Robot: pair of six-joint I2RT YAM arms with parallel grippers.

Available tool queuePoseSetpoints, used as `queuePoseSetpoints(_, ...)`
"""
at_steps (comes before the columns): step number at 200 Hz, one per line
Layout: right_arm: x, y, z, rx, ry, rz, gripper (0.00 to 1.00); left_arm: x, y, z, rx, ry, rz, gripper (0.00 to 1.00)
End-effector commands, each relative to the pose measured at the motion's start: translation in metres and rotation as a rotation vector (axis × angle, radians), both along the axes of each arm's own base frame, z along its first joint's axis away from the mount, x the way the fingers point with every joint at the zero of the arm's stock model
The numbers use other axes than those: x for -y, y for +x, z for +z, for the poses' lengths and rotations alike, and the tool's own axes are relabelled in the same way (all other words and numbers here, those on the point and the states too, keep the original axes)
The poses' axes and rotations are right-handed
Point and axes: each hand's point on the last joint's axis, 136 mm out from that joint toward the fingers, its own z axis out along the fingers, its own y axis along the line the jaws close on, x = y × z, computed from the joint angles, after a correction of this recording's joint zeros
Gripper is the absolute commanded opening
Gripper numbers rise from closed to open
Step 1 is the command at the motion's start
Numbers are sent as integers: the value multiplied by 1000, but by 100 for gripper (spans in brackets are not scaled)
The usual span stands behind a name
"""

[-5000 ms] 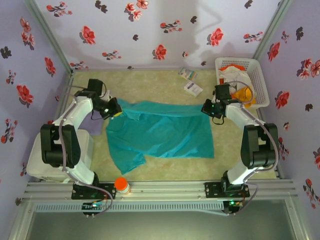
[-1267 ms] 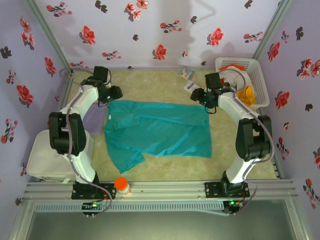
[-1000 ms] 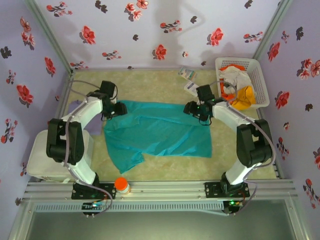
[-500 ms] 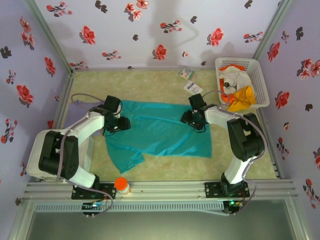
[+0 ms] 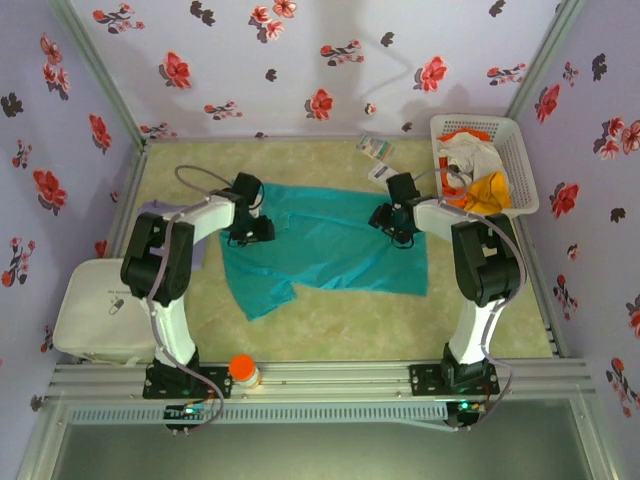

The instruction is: Fold and stack the t-shirts

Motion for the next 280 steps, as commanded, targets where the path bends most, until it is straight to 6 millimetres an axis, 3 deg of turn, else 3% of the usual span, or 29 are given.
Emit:
queuePoseSetpoints(1, 13, 6, -18, -30, -56, -16, 60, -2, 10, -11, -35, 42, -30, 47)
queuePoseSetpoints(45, 16, 26, -12, 8, -97, 9, 60, 3, 31, 4, -20, 41, -29, 47)
queuePoseSetpoints(100, 12, 19, 0, 30, -66, 25, 62, -6, 2, 7, -50, 52, -28, 47)
queuePoseSetpoints(119, 1, 15, 13, 83, -14, 66, 67, -9, -7, 21, -14, 31, -19, 48)
queuePoseSetpoints(134, -3, 12, 27, 130, 14, 82, 81, -10, -16, 38, 10, 13, -29, 50)
queuePoseSetpoints(167, -6, -1, 57, 179, -17, 121, 85, -14, -39, 82, 66, -42, -31, 59)
queuePoseSetpoints(179, -1, -9, 64, 189, -33, 114, 92, -15, -51, 91, 64, -63, -24, 65)
queuePoseSetpoints(207, 13, -34, 74, 186, -61, 90, 99, -16, -92, 87, -27, -120, -3, 68)
queuePoseSetpoints(240, 33, -71, 77, 175, -82, 35, 99, -21, -144, 59, -163, -156, 35, 61)
queuePoseSetpoints(280, 45, -113, 59, 85, -71, -14, 97, -28, -191, 32, -275, -152, 104, 59)
